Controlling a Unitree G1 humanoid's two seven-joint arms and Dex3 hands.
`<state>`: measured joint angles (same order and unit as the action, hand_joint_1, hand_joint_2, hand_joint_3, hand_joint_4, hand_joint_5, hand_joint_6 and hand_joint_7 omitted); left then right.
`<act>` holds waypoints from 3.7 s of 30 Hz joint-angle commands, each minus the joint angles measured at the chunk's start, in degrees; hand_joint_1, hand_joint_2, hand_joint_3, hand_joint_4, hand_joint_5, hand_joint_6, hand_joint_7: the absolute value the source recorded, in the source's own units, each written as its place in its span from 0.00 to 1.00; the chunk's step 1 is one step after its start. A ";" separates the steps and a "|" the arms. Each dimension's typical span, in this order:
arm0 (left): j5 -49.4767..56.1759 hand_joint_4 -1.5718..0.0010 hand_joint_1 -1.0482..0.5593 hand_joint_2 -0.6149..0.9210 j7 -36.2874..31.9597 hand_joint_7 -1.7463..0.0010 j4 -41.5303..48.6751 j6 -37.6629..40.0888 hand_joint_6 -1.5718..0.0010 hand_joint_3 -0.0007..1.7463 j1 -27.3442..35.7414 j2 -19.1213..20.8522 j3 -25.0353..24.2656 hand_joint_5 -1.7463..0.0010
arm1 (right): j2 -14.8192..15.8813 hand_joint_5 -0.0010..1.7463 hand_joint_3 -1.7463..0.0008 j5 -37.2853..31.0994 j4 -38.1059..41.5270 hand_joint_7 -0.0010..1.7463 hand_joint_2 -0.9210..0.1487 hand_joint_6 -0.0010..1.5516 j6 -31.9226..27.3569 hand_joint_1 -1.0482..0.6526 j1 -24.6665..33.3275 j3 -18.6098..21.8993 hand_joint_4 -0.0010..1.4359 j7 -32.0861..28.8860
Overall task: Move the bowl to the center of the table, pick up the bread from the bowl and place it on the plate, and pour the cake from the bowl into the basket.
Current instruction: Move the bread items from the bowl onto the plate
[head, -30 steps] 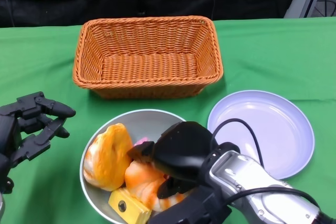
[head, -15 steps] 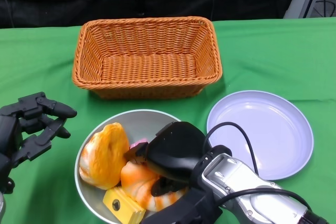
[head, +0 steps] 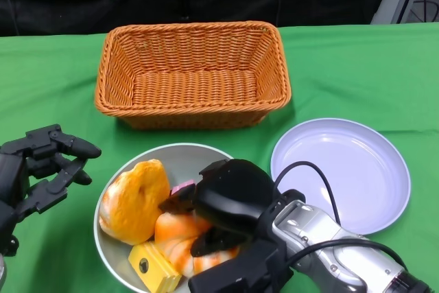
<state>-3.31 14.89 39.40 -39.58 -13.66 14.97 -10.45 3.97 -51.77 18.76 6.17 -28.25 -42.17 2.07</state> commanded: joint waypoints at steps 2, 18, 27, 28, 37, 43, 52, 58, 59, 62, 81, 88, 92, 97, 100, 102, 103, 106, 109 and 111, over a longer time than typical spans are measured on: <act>-0.35 0.47 0.58 0.97 -0.14 0.48 0.23 -0.68 0.45 0.25 -0.25 1.01 -0.21 0.31 | 0.23 0.51 1.00 3.36 0.74 0.02 0.01 0.68 1.69 0.47 -0.67 2.77 0.57 -0.53; -0.58 0.47 0.58 1.00 -0.15 0.50 0.61 -1.24 0.44 0.21 -0.48 0.60 -0.16 0.30 | -0.59 0.74 0.96 15.96 -4.35 0.03 0.00 0.73 3.48 0.49 -0.59 12.28 0.53 2.62; -0.38 0.47 0.59 1.00 -0.44 0.50 0.97 -1.22 0.44 0.22 -0.69 0.41 0.01 0.32 | -0.88 0.92 0.97 24.81 -13.42 0.02 0.00 0.73 -5.48 0.52 2.27 17.40 0.51 11.06; -0.35 0.47 0.60 1.00 -0.50 0.50 0.98 -1.22 0.44 0.22 -0.70 0.36 0.02 0.32 | -0.74 0.92 0.96 25.25 -14.40 0.02 0.00 0.73 -6.66 0.52 2.50 17.70 0.51 11.86; -0.21 0.47 0.57 0.98 -0.50 0.48 0.62 -0.80 0.45 0.22 -0.56 0.17 0.27 0.30 | 0.43 0.77 0.95 30.33 -22.31 0.01 0.00 0.73 -16.12 0.54 4.45 22.35 0.52 16.59; -0.15 0.48 0.59 0.98 -0.67 0.46 0.61 -0.77 0.47 0.23 -0.51 0.20 0.24 0.30 | 0.96 0.85 0.94 34.85 -26.23 0.02 0.00 0.74 -22.85 0.53 5.06 26.52 0.46 18.49; -0.66 0.47 0.58 0.98 -0.10 0.47 0.68 -1.09 0.46 0.22 -0.57 0.31 0.08 0.30 | 3.54 0.80 0.93 40.83 -30.26 0.04 0.00 0.74 -26.82 0.52 6.48 33.86 0.54 18.17; -0.60 0.46 0.59 0.98 -0.31 0.47 1.20 -1.50 0.45 0.23 -0.92 0.38 0.09 0.30 | 5.22 0.80 0.92 44.95 -31.47 0.05 0.00 0.75 -29.54 0.52 8.01 39.37 0.54 17.52; -0.52 0.46 0.59 0.98 -0.45 0.47 1.21 -1.49 0.45 0.23 -0.93 0.40 0.10 0.30 | 5.49 0.80 0.92 45.23 -31.48 0.05 0.00 0.75 -29.69 0.53 8.17 39.71 0.54 17.42; -0.47 0.47 0.59 0.98 -0.41 0.47 1.97 -1.86 0.45 0.24 -1.25 0.63 0.05 0.31 | 7.58 0.80 0.91 44.91 -31.03 0.06 0.00 0.75 -29.13 0.53 10.36 41.49 0.54 16.65; -0.53 0.47 0.59 0.96 -0.28 0.46 3.33 -2.51 0.46 0.26 -1.53 1.21 -0.03 0.30 | 11.75 0.73 0.91 41.07 -15.98 0.08 0.00 0.69 -23.80 0.56 13.58 39.51 0.48 12.28; -0.61 0.48 0.59 0.96 -0.30 0.47 3.03 -2.44 0.46 0.26 -1.40 1.12 0.00 0.30 | 11.92 0.73 0.91 39.56 -10.55 0.09 0.00 0.68 -19.20 0.55 12.39 37.80 0.48 11.04; -0.46 0.48 0.59 0.96 -0.62 0.47 3.14 -2.61 0.46 0.25 -1.42 1.07 -0.04 0.30 | 12.23 0.72 0.92 38.29 -9.37 0.10 0.00 0.68 -17.70 0.55 12.19 36.64 0.48 10.27; -0.64 0.47 0.59 0.96 -0.47 0.47 3.14 -2.46 0.46 0.25 -1.50 1.08 -0.08 0.30 | 12.06 0.67 0.92 36.17 -9.56 0.10 0.00 0.66 -16.17 0.56 12.61 35.91 0.47 8.33; -0.83 0.47 0.60 0.96 -0.27 0.47 3.37 -2.67 0.46 0.26 -1.60 1.05 -0.13 0.30 | 11.96 0.60 0.92 35.01 -10.44 0.08 0.00 0.63 -17.06 0.56 12.88 35.66 0.44 7.38; -0.66 0.47 0.60 0.96 -0.40 0.47 3.49 -2.74 0.46 0.26 -1.61 1.15 -0.12 0.30 | 12.73 0.49 0.93 32.66 -12.19 0.04 0.00 0.57 -18.60 0.54 13.13 34.46 0.43 7.28; -0.59 0.47 0.60 0.96 -0.45 0.47 3.51 -2.76 0.46 0.26 -1.60 1.19 -0.10 0.30 | 13.13 0.37 0.93 31.39 -13.01 0.02 0.00 0.53 -19.20 0.54 13.26 33.87 0.43 7.35; -0.76 0.47 0.59 0.96 -0.22 0.47 3.65 -2.64 0.46 0.26 -1.64 1.19 -0.12 0.31 | 14.04 0.13 0.95 28.28 -14.87 0.00 0.00 0.40 -19.85 0.52 13.81 32.44 0.39 7.38; -0.47 0.47 0.59 0.96 -0.51 0.47 3.67 -2.68 0.46 0.25 -1.61 1.19 -0.06 0.30 | 15.09 0.07 0.96 25.89 -16.55 0.00 0.00 0.29 -20.54 0.51 14.28 31.08 0.33 8.24; -0.56 0.47 0.59 0.96 -0.40 0.47 3.62 -2.64 0.46 0.26 -1.56 1.19 -0.05 0.30 | 15.68 0.05 0.96 24.80 -17.26 0.00 0.00 0.24 -20.47 0.50 14.57 30.41 0.30 8.58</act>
<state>-3.86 14.89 42.59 -41.71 -14.95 14.97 -10.16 18.30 -26.04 2.65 -13.95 -14.54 -11.66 10.27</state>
